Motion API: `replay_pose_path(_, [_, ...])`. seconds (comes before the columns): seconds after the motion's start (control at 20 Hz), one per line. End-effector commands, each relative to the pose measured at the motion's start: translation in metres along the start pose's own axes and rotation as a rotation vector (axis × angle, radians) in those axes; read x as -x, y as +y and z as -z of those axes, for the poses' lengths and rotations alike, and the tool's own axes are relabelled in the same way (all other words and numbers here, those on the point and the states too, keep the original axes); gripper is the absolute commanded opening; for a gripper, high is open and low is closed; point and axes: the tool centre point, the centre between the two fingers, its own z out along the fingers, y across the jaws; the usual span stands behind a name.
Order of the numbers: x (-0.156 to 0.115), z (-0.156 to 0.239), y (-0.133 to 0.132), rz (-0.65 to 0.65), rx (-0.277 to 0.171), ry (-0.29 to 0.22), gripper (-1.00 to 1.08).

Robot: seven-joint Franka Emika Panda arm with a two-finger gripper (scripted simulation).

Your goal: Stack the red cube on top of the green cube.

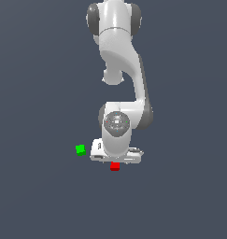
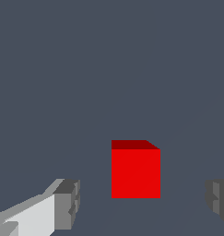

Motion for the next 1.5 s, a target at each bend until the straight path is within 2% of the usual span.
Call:
replay_pose_path(0.0, [0.0,-0.003,0.0,0.0,0.0,0.0,1.0])
replay_pose_path(0.5, [0.001,-0.047,0.0,0.0,0.0,0.0,1.0])
replay_pose_path(0.8, [0.0,-0.05,0.0,0.0,0.0,0.0,1.0])
replay_pose_path(0.85, [0.0,-0.05,0.0,0.0,0.0,0.0,-1.0])
replay_pose_path(1.45, [0.0,-0.049,0.0,0.0,0.0,-0.001,-1.0])
